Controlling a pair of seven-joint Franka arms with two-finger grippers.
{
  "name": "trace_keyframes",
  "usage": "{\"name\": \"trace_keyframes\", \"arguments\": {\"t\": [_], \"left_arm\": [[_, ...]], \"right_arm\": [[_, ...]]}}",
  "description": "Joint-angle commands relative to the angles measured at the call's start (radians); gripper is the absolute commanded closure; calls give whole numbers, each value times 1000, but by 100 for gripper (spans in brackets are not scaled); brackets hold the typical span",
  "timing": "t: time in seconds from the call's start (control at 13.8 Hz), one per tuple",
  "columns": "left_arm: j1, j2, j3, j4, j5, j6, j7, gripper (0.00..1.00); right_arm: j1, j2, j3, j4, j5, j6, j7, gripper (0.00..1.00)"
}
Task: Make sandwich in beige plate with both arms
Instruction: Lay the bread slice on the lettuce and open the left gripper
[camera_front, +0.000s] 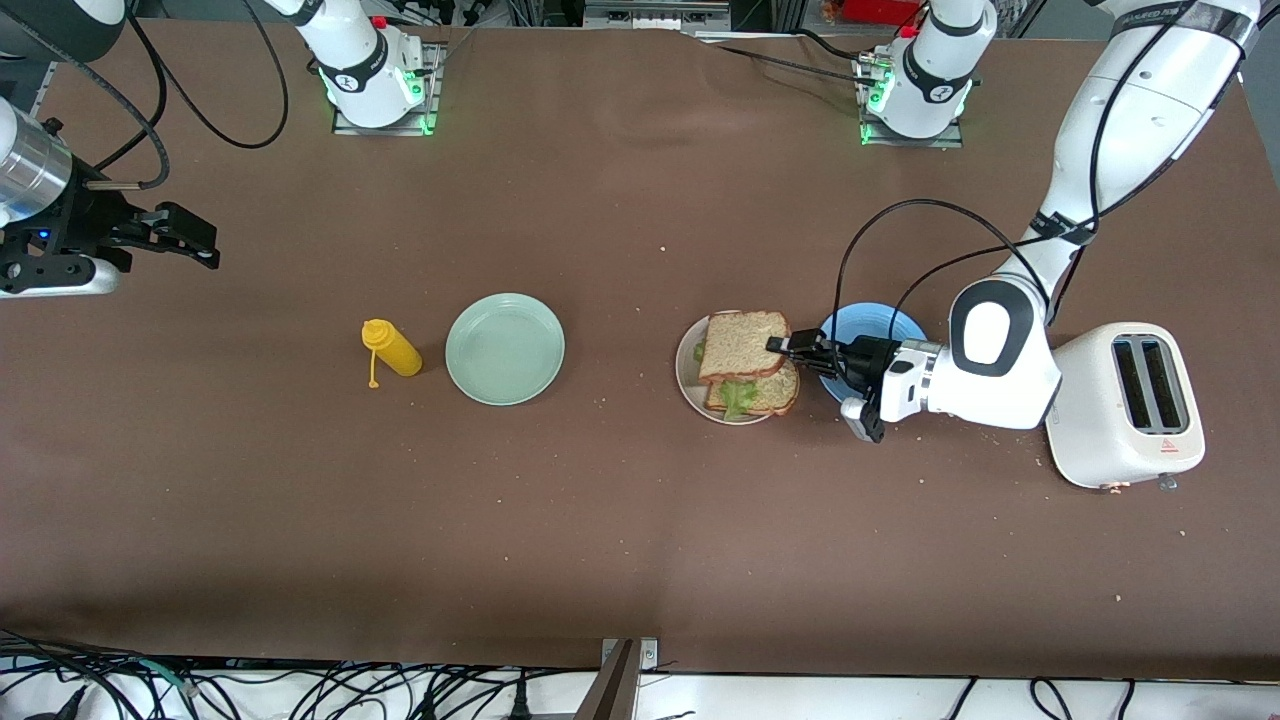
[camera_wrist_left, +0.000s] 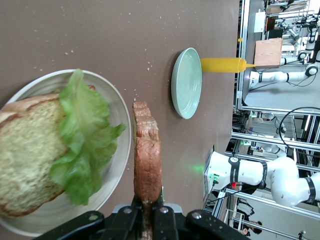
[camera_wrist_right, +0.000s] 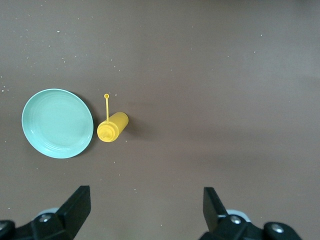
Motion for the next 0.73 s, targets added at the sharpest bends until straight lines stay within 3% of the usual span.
{"name": "trace_keyframes", "arguments": {"t": [0.0, 0.15, 0.22, 0.29, 0.36, 0.65], "left_arm": [[16, 37, -5, -11, -76, 13, 112, 100], [4, 55, -4, 3, -132, 63, 135, 100], [-1, 63, -4, 9, -135, 98, 136, 78], [-1, 68, -4, 8, -135, 103, 144, 6], [1, 66, -4, 8, -133, 103, 179, 0], [22, 57, 0, 9, -118, 103, 202, 0]], "right_arm": [[3, 7, -4, 24, -10, -7, 7, 0], [3, 7, -4, 24, -9, -5, 7, 0], [3, 7, -4, 24, -9, -5, 8, 0], [3, 8, -4, 24, -9, -5, 7, 0], [1, 8, -6, 24, -9, -5, 8, 0], [-2, 10, -6, 24, -9, -5, 7, 0]]}}
